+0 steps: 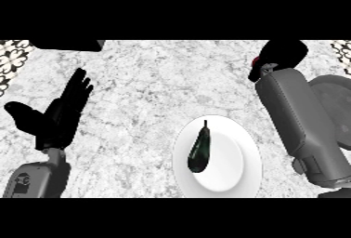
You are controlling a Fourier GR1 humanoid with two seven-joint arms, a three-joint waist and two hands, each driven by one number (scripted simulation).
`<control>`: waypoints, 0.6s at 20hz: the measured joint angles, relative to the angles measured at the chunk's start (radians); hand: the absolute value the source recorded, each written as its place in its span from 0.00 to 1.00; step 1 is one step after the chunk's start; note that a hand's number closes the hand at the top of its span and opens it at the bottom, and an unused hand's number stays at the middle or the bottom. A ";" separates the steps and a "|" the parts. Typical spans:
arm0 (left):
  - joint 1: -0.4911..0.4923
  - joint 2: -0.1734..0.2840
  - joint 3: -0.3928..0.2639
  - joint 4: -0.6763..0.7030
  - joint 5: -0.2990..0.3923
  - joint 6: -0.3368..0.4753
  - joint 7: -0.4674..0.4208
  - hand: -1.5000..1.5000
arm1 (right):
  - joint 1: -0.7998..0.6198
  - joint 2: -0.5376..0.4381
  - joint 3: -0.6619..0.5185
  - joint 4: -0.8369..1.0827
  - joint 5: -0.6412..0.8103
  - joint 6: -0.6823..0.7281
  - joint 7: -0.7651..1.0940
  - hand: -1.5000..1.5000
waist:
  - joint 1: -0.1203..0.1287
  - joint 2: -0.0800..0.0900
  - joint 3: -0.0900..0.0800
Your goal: Pick the tomato from the plate and place it in the pan
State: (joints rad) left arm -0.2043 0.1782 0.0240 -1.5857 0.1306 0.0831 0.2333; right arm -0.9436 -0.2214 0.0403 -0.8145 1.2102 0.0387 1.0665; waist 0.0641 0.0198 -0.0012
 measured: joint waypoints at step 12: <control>0.002 0.001 0.019 0.022 -0.004 0.003 -0.007 0.50 | -0.265 -0.069 -0.058 0.231 0.174 -0.067 0.027 1.00 | -0.025 -0.008 0.000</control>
State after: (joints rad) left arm -0.2026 0.1792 0.0426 -1.5634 0.1263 0.0860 0.2259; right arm -1.2085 -0.2903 -0.0178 -0.5839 1.3841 -0.0286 1.0933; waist 0.0390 0.0119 -0.0007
